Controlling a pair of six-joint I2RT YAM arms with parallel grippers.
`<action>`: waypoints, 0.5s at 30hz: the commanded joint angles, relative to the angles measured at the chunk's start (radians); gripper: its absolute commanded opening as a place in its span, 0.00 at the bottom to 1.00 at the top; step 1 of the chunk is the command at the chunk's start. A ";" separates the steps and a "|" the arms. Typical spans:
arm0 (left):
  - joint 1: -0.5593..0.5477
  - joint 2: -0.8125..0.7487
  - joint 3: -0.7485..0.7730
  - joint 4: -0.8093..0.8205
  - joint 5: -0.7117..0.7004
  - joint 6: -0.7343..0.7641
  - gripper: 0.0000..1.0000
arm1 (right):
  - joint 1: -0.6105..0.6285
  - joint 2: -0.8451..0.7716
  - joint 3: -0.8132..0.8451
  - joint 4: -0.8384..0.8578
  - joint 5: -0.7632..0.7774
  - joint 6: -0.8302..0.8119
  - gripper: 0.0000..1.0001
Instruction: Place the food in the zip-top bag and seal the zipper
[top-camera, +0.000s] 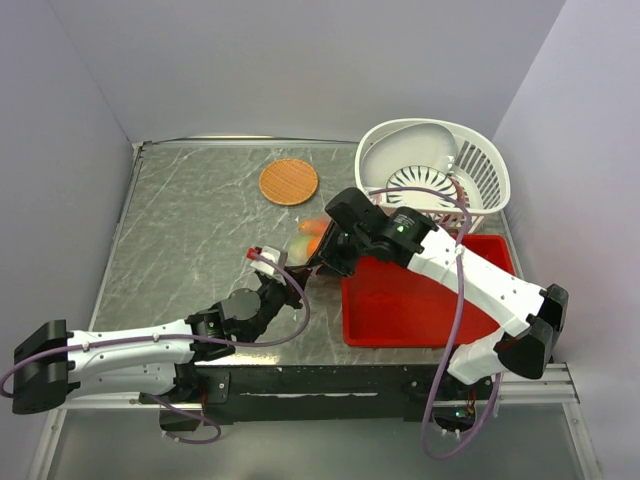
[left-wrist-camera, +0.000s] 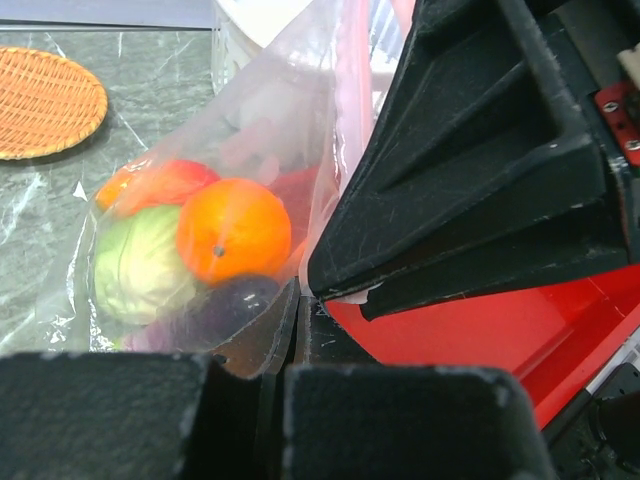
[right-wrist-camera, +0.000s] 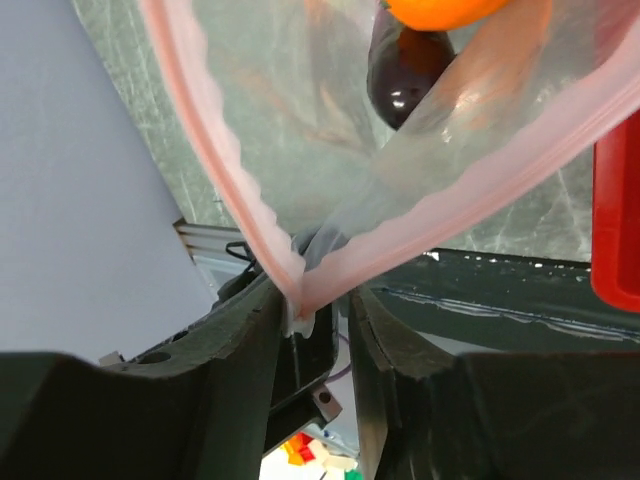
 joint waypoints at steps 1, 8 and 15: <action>-0.002 0.003 0.045 0.061 0.013 0.006 0.01 | 0.006 -0.044 -0.012 0.057 -0.006 0.038 0.39; -0.002 -0.001 0.044 0.066 0.015 0.008 0.01 | -0.020 -0.069 -0.047 0.066 0.020 0.058 0.29; -0.003 -0.004 0.041 0.066 0.016 0.009 0.01 | -0.042 -0.087 -0.076 0.076 0.028 0.063 0.23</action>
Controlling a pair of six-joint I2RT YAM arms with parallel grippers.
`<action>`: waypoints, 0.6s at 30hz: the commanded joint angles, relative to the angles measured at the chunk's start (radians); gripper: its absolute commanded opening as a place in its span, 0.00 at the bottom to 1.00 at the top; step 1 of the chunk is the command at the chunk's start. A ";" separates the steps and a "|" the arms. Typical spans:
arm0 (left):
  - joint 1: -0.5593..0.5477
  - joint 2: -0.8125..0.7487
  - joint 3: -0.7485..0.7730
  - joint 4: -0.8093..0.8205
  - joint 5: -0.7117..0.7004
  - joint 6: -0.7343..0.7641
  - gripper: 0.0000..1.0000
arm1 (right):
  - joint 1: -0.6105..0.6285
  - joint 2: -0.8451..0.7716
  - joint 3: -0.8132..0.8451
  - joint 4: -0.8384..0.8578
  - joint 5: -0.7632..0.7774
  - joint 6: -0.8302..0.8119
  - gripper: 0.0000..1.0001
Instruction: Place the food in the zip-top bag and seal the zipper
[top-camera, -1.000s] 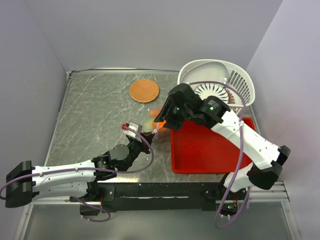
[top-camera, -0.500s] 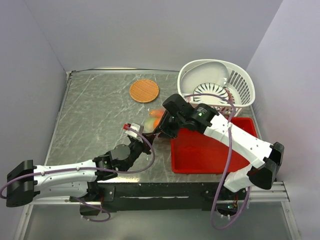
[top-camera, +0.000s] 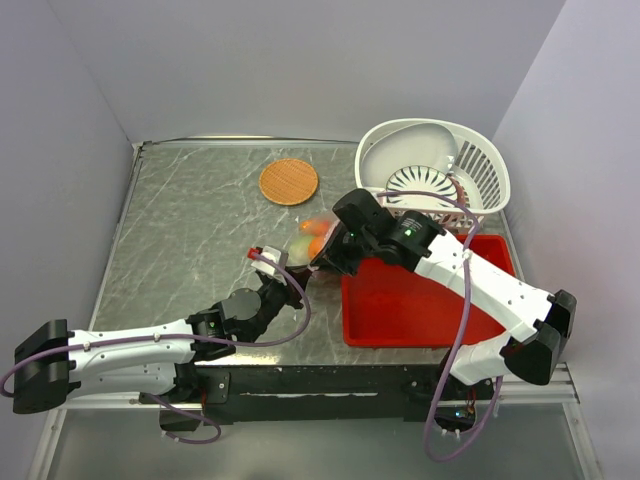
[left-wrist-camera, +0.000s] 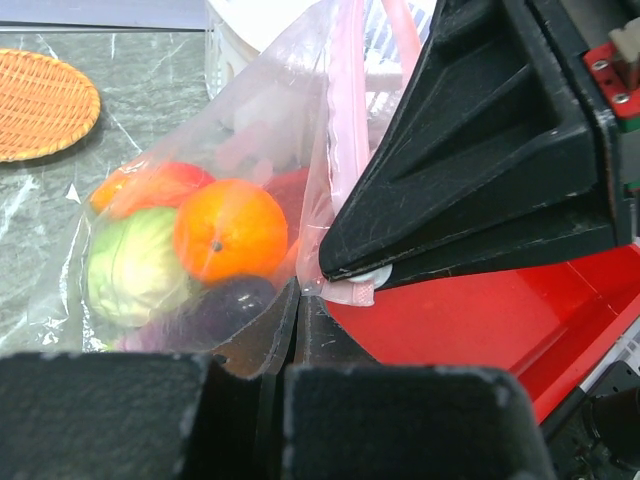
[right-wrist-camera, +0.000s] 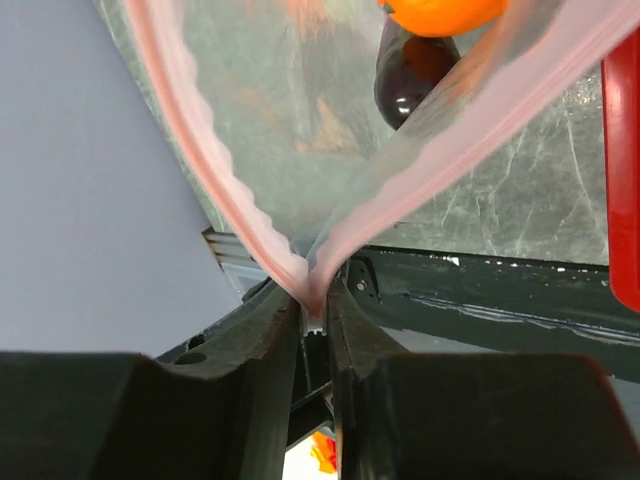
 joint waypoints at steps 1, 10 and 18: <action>-0.003 -0.010 0.040 0.055 0.006 0.011 0.01 | -0.020 -0.038 -0.020 0.021 0.030 0.012 0.23; -0.003 -0.016 0.038 0.055 0.011 0.017 0.01 | -0.053 -0.057 -0.036 0.007 0.060 0.018 0.18; -0.002 -0.021 0.035 0.055 0.021 0.020 0.01 | -0.081 -0.084 -0.036 0.009 0.092 0.025 0.17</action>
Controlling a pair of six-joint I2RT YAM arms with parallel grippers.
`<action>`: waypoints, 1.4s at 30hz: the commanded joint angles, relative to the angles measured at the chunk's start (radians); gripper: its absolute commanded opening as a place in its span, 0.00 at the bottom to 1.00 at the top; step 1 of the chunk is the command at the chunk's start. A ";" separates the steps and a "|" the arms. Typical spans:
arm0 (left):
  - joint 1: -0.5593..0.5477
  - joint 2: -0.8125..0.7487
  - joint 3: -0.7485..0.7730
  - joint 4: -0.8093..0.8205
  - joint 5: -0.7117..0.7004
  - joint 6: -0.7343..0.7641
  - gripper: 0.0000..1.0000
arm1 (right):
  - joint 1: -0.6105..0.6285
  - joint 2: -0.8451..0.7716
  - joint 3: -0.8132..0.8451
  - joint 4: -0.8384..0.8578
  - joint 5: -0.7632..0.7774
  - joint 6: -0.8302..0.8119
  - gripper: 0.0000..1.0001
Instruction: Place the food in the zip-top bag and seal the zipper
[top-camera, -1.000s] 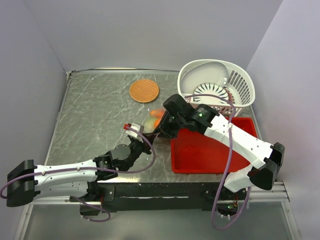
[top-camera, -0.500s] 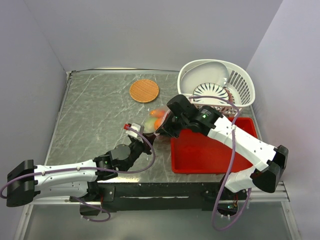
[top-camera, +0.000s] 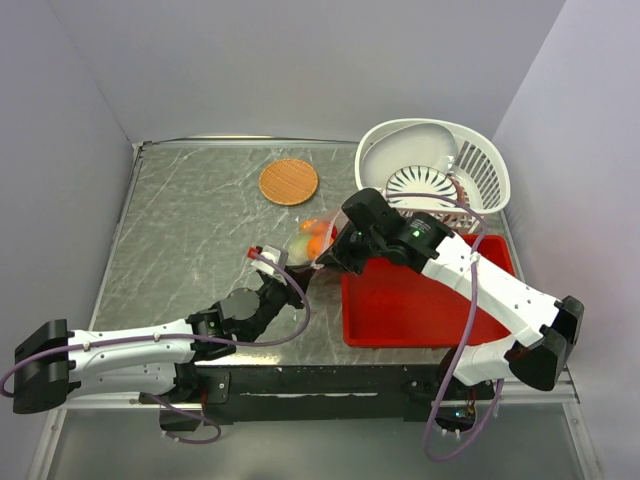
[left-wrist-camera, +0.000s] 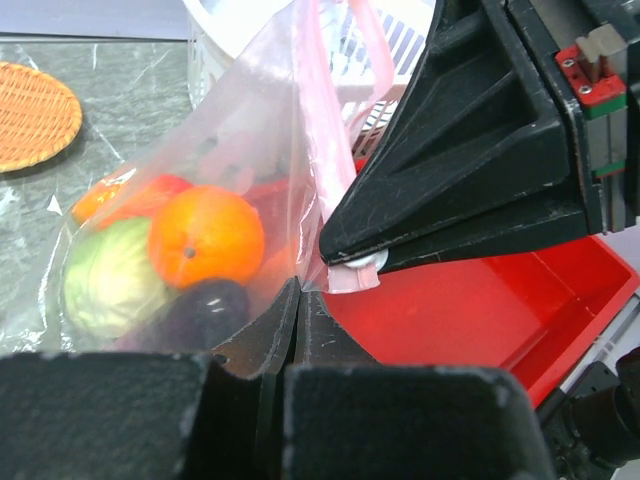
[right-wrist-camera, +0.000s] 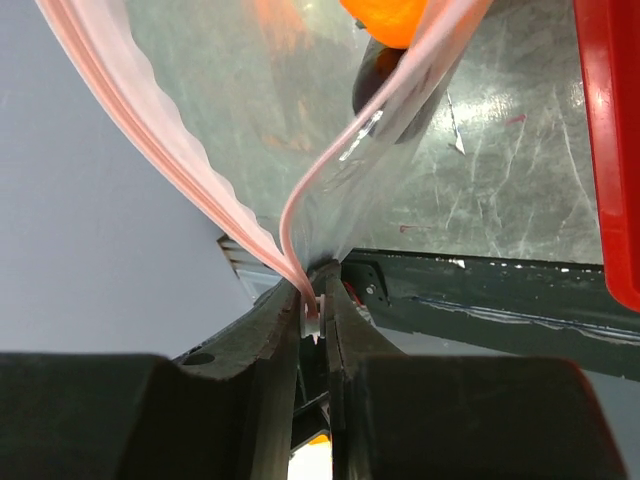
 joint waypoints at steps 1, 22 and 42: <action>-0.002 -0.019 0.032 0.032 -0.003 0.019 0.01 | -0.046 -0.044 0.002 -0.003 0.101 0.007 0.17; -0.003 -0.036 0.026 0.006 0.012 0.016 0.01 | -0.148 -0.056 0.025 -0.025 0.167 -0.033 0.18; -0.003 0.048 0.163 -0.124 -0.075 0.039 0.54 | -0.104 -0.009 0.082 -0.022 0.133 -0.067 0.15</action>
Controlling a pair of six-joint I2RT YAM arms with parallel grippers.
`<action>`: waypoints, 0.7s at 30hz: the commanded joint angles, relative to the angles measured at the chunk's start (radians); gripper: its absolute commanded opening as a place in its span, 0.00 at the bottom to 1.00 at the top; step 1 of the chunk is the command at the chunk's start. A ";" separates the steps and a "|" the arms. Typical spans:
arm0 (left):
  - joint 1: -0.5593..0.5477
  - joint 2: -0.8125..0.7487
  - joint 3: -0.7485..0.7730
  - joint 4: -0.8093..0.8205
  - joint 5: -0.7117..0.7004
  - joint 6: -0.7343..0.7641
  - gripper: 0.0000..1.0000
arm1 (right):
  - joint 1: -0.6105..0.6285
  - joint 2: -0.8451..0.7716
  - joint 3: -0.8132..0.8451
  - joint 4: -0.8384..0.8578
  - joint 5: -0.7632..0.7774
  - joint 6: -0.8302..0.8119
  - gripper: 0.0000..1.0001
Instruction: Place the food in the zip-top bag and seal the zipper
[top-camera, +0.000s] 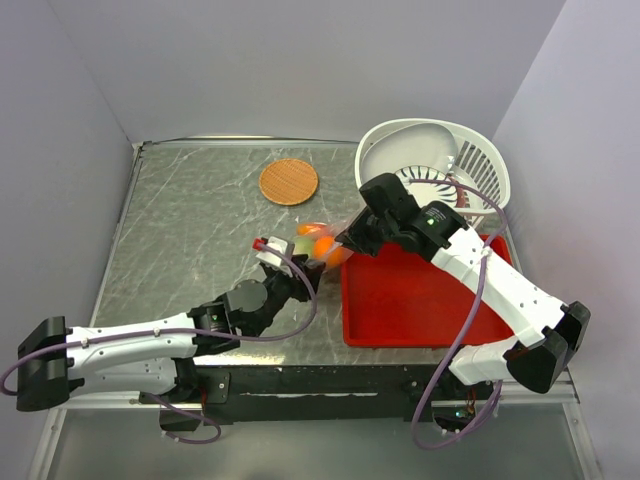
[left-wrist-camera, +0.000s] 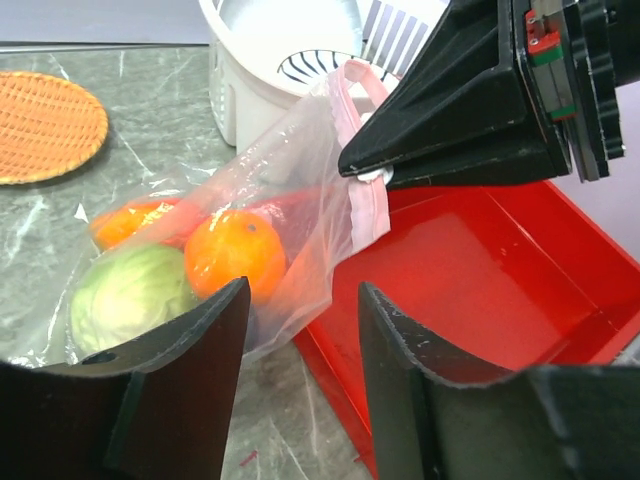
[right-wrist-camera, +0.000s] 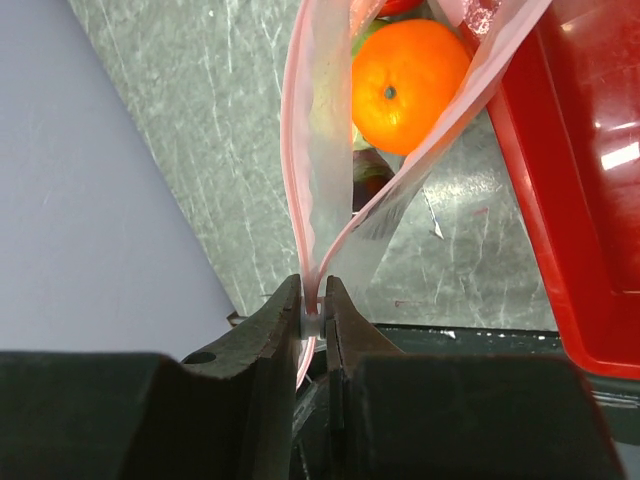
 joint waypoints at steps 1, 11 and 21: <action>-0.003 0.028 0.061 -0.013 -0.034 0.037 0.55 | 0.008 -0.001 0.044 0.002 0.028 -0.008 0.15; -0.002 0.108 0.133 0.016 0.004 0.114 0.58 | 0.017 0.007 0.052 0.001 0.022 -0.011 0.15; 0.001 0.153 0.147 0.072 -0.003 0.130 0.35 | 0.018 0.008 0.060 -0.004 0.023 -0.017 0.15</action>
